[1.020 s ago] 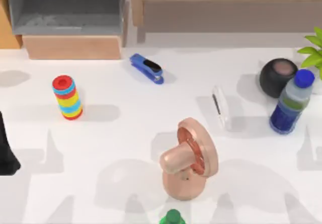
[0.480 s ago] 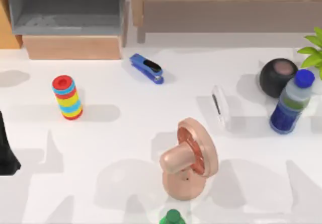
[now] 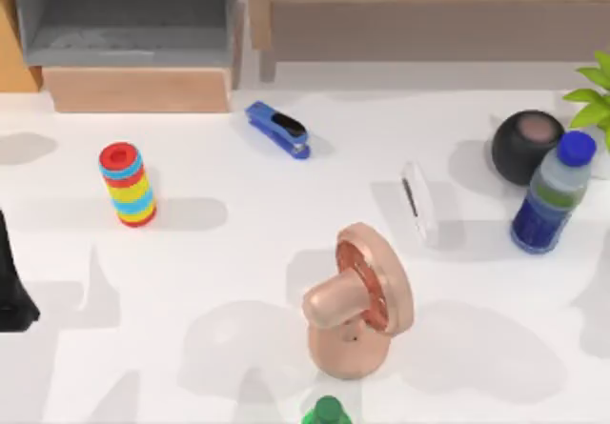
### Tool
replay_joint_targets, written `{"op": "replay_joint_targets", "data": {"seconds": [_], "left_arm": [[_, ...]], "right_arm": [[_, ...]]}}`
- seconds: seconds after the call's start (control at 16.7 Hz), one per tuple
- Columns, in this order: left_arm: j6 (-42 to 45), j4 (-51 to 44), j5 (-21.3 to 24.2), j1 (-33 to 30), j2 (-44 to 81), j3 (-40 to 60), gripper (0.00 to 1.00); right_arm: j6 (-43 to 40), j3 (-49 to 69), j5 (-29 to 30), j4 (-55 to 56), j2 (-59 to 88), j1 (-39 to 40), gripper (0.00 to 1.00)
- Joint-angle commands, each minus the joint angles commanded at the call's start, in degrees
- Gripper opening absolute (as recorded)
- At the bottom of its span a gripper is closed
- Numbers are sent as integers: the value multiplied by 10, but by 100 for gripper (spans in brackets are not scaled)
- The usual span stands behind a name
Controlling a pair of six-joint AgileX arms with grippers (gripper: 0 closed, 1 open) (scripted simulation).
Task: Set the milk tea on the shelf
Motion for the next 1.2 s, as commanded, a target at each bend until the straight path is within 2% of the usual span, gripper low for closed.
{"op": "replay_joint_targets", "data": {"seconds": [0.3, 0.54, 0.9, 1.2], "left_arm": [[0, 0, 0, 0, 0, 0, 100], [0, 0, 0, 0, 0, 0, 100], [0, 0, 0, 0, 0, 0, 100], [0, 0, 0, 0, 0, 0, 100]], "right_arm": [[-4, 56, -83, 165, 224, -84, 100], [-7, 76, -114, 222, 296, -114, 100], [-7, 76, -112, 222, 298, -111, 100], [-9, 149, -62, 168, 317, -62, 100]]}}
